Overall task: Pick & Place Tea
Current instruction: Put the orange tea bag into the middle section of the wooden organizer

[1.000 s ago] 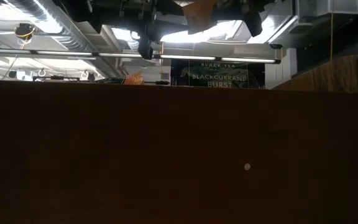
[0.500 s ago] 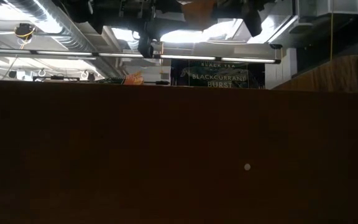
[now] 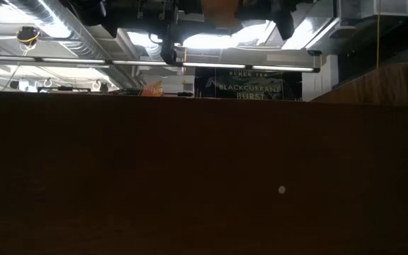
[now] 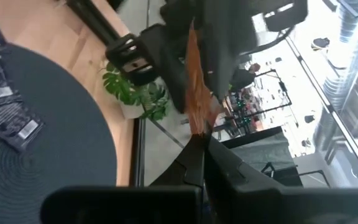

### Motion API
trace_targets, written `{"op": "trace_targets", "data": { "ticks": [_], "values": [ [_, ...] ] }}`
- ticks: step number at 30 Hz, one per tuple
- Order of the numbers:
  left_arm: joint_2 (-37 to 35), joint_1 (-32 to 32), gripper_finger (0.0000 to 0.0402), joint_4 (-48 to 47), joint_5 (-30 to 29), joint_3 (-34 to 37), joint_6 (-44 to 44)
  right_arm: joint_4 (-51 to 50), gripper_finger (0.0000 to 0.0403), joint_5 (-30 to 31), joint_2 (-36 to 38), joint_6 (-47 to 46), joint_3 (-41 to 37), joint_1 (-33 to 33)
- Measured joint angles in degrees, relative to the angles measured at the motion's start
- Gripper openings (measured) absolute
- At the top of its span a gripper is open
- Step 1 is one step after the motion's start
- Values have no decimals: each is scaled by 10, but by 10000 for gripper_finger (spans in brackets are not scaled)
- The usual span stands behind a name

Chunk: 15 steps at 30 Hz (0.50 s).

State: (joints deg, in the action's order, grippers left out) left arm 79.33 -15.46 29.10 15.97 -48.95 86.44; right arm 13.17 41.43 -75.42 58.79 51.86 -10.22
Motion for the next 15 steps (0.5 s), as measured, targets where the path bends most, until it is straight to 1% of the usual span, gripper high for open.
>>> {"op": "trace_targets", "data": {
  "ticks": [3,7,9,12,15],
  "values": [
    [0,1,92,0,0,0,-3,0,7,0,-13,0,0,0],
    [0,5,37,0,0,0,-21,0,7,3,-22,0,0,0],
    [0,6,18,1,0,0,-23,0,7,10,-22,0,0,-1],
    [0,7,19,3,3,0,-34,10,7,19,-22,-4,0,-1],
    [-1,7,25,4,7,0,-41,24,8,23,-22,-55,0,-1]
  ]
}}
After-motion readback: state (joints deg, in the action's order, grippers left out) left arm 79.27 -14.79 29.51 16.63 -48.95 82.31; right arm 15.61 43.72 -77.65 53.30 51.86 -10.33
